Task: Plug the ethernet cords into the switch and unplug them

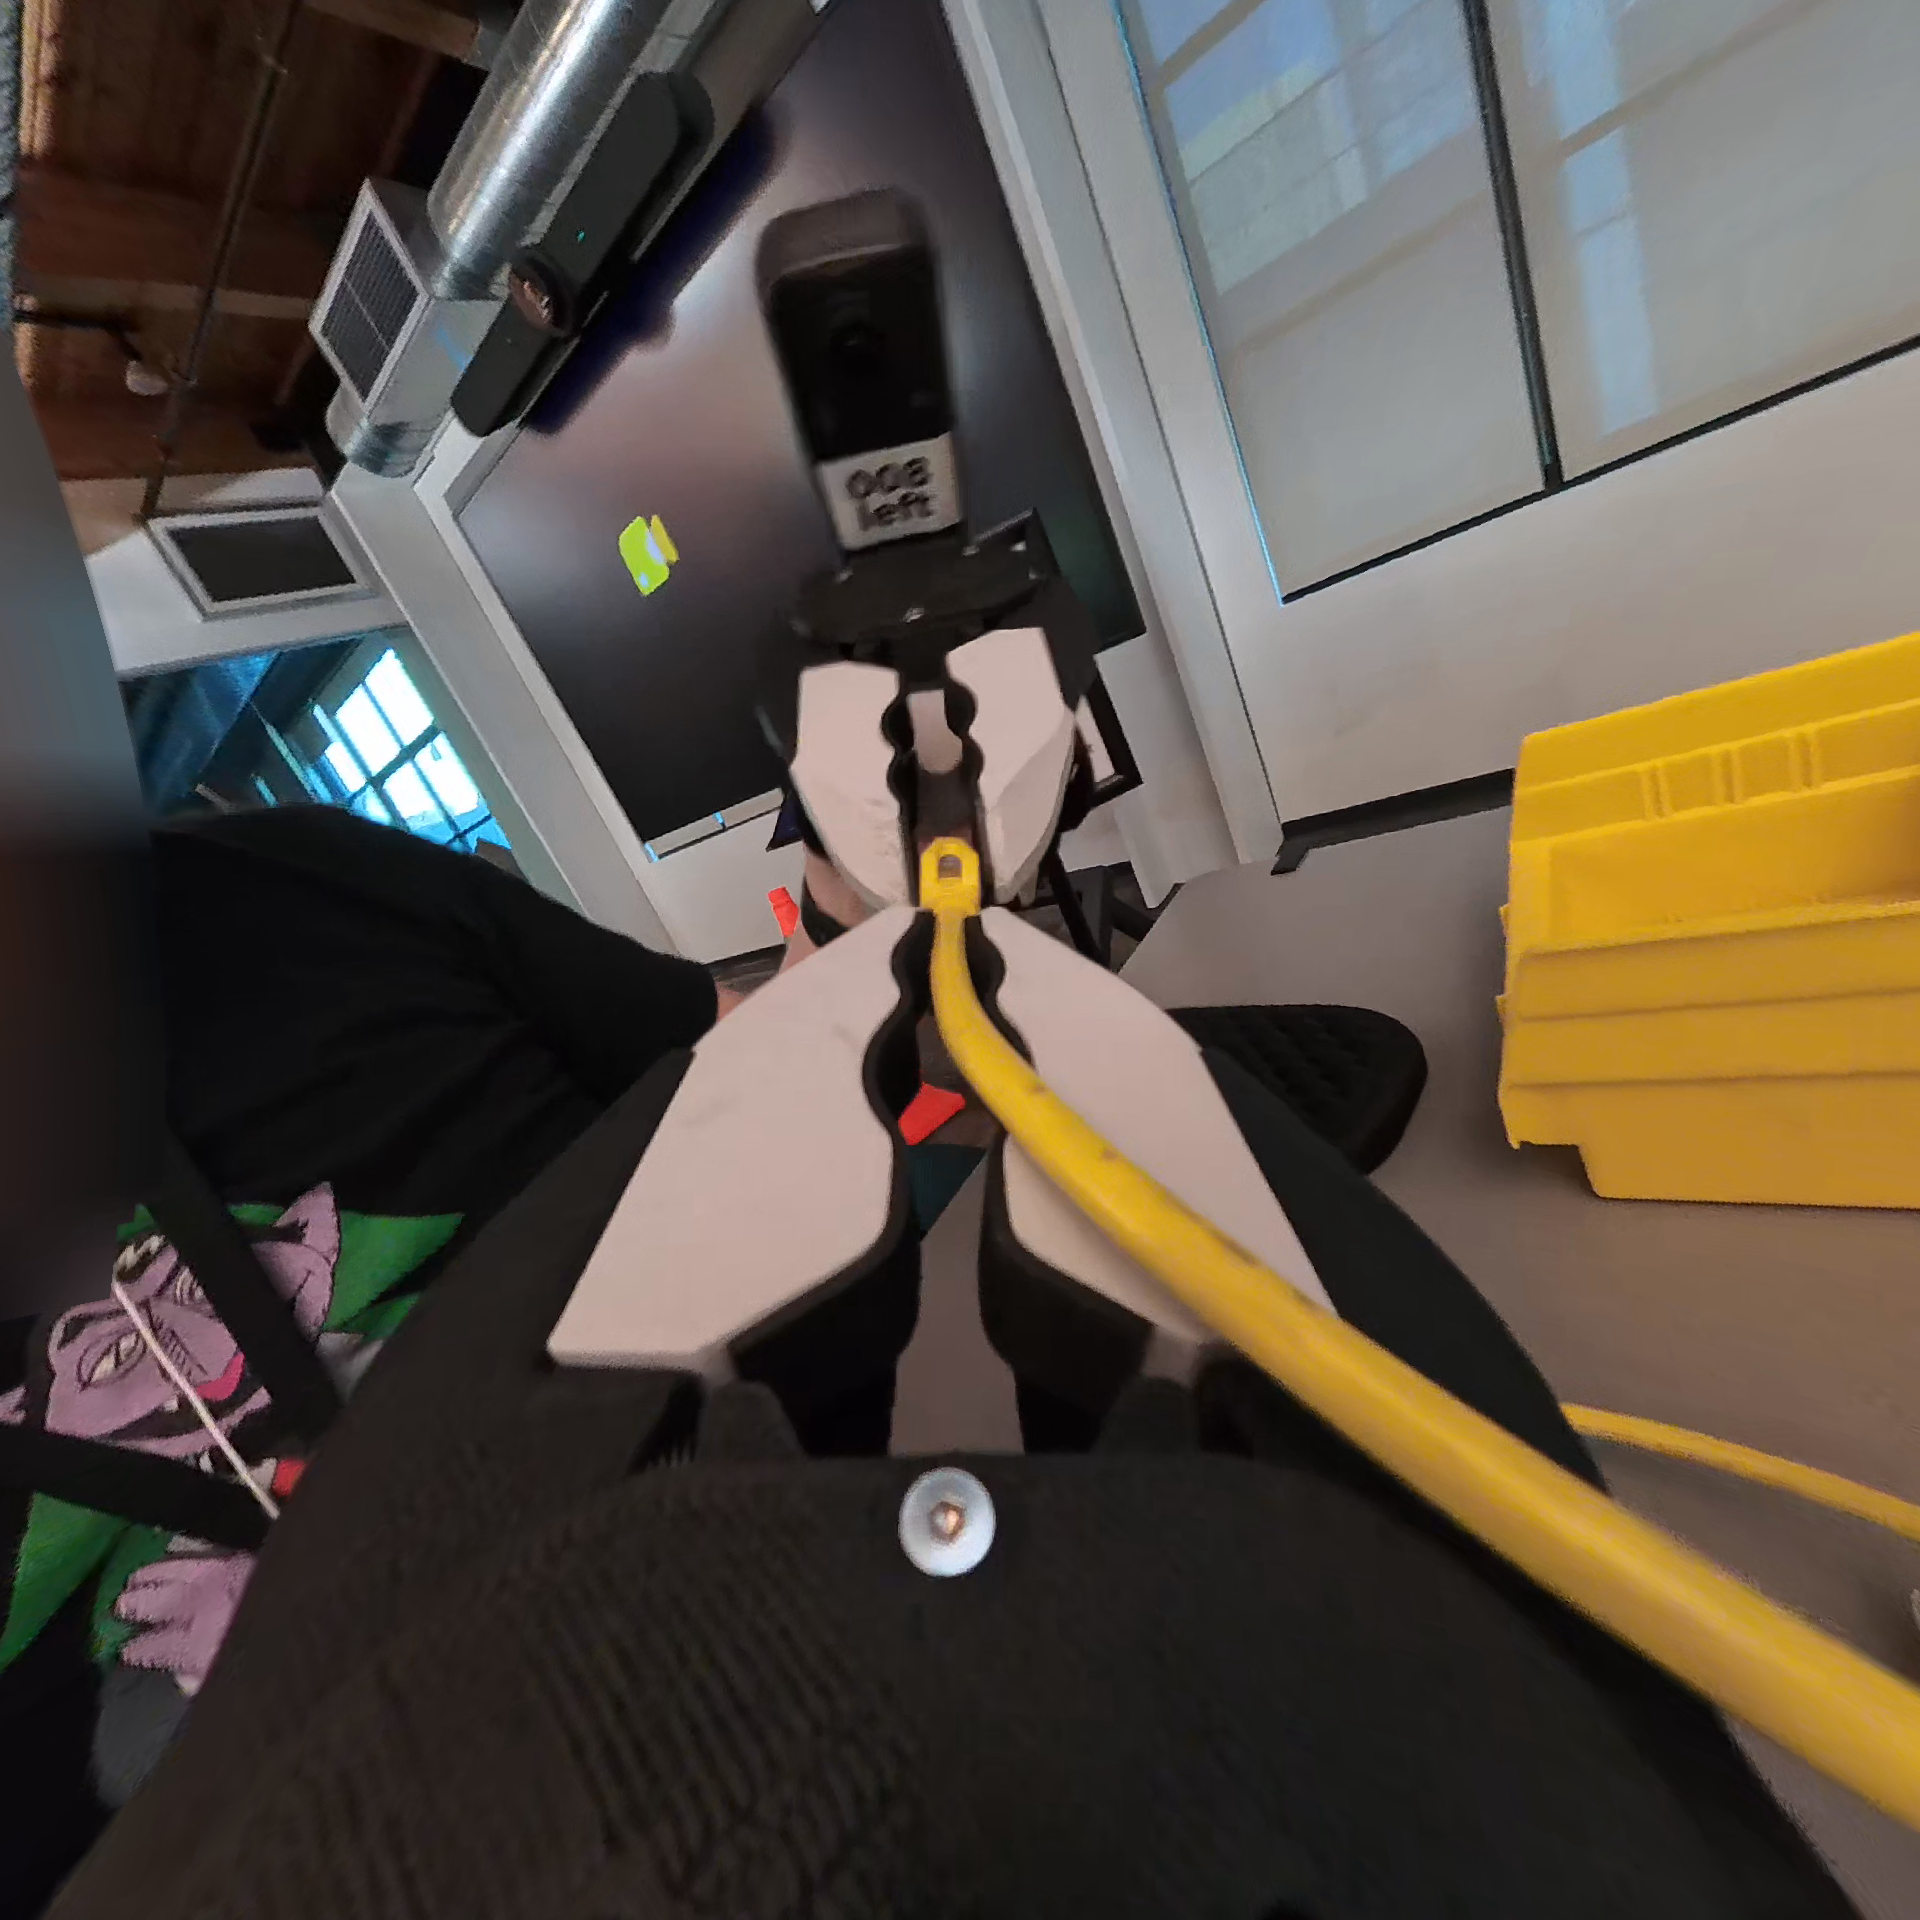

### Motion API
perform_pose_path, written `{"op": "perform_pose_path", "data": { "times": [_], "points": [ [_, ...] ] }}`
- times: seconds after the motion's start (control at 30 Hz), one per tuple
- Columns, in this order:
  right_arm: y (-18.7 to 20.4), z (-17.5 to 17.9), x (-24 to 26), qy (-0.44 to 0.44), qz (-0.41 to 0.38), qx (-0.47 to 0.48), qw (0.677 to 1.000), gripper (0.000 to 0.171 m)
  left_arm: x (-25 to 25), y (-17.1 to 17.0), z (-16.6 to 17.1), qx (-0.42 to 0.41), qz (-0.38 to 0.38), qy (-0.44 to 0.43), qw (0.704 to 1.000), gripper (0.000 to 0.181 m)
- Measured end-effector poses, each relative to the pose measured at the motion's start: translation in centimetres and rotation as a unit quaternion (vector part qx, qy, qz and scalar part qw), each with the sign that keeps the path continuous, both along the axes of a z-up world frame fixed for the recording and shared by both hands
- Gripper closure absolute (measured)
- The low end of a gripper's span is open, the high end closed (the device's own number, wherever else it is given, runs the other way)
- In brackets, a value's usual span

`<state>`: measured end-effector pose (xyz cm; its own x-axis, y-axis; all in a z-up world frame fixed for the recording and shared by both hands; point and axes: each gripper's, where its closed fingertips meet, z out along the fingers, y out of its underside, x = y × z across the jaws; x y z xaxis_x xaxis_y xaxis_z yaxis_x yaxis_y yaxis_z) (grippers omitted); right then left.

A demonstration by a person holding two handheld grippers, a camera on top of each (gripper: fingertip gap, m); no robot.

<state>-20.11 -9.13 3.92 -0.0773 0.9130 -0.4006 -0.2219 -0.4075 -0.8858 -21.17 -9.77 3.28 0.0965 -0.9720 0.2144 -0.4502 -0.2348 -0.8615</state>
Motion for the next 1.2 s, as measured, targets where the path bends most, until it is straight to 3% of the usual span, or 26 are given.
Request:
{"op": "perform_pose_path", "data": {
  "times": [0.03, 0.1, 0.17, 0.27, 0.37, 0.53, 0.87, 1.2],
  "points": [
    [0.4, 0.2, 0.2, 0.006, -0.009, -0.016, 1.0, 0.164, -0.1, 0.4, -0.1, 0.036, 0.01, 0.005, 0.999, 0.162],
    [1.1, 0.8, 0.6, 0.033, -0.014, -0.052, 0.998, 0.165, -0.1, 1.3, -0.5, 0.118, 0.042, 0.021, 0.992, 0.129],
    [1.7, 0.7, 0.8, 0.042, -0.016, -0.089, 0.995, 0.165, 0.0, 2.4, -0.4, 0.204, 0.085, 0.033, 0.975, 0.116],
    [2.0, -0.2, 0.4, 0.02, -0.014, -0.122, 0.992, 0.165, 0.4, 3.7, 0.5, 0.347, 0.119, 0.031, 0.93, 0.121],
    [1.7, -0.4, 0.1, 0.019, 0.004, -0.142, 0.99, 0.165, 1.4, 3.3, 0.2, 0.433, 0.081, 0.043, 0.897, 0.14],
    [1.4, -0.6, -0.3, 0.006, 0.016, -0.155, 0.988, 0.165, 1.9, 3.6, -1.7, 0.455, 0.032, 0.093, 0.885, 0.168],
    [0.3, -0.7, -0.4, -0.003, 0.051, -0.129, 0.99, 0.164, 1.8, 2.2, -2.1, 0.42, -0.021, 0.084, 0.903, 0.171],
    [0.2, -1.3, -0.8, -0.018, 0.065, -0.16, 0.985, 0.163, 1.4, 2.0, -2.8, 0.433, -0.039, 0.11, 0.894, 0.171]
  ]
}}
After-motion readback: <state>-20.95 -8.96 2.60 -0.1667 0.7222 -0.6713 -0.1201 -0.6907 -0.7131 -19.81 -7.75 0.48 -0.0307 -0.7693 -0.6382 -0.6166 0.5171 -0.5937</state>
